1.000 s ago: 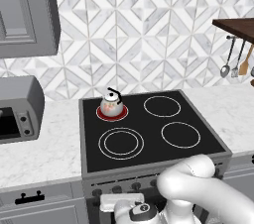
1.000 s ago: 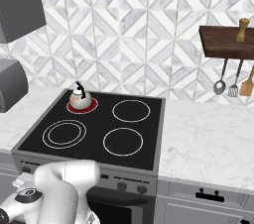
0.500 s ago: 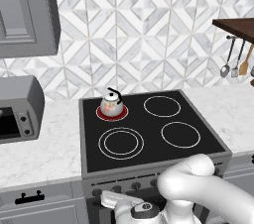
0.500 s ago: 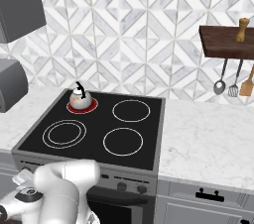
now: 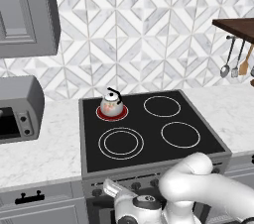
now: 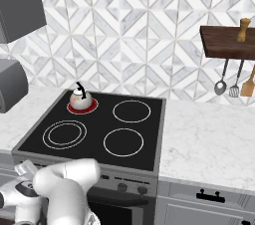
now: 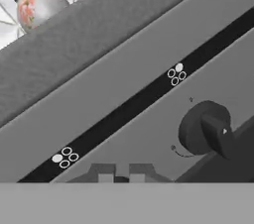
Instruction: Turn off the rear left burner of the stove.
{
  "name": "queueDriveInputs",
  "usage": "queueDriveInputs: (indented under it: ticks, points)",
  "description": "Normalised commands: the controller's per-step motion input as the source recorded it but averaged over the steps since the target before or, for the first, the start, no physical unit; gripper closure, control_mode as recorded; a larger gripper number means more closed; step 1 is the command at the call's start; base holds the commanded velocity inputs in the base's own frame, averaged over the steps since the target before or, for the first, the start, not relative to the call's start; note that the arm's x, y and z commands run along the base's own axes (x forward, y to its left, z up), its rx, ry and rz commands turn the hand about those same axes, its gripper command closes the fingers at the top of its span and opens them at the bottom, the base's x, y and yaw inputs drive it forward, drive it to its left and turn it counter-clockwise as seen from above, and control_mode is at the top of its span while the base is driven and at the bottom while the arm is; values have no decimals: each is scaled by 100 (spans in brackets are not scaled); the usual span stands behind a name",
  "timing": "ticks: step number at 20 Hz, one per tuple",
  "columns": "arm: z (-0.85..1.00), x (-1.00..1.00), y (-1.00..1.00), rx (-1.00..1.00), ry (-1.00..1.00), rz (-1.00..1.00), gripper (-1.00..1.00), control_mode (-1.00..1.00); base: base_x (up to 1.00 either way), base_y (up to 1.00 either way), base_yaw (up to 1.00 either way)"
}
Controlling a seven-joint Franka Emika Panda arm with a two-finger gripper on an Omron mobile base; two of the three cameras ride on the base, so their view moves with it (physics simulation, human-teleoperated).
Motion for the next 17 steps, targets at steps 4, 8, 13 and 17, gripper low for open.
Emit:
queueDriveInputs:
  ticks: [4, 8, 13, 17]
  points:
    - [8, 0, -56, 70, -8, -20, 100, -100, 0, 0, 0]
    - [0, -18, -56, 74, -7, -20, 100, -100, 0, 0, 0]
    - [0, -57, -71, 72, -8, -18, 100, -100, 0, 0, 0]
    - [19, -99, -73, 62, -25, -13, 100, -100, 0, 0, 0]
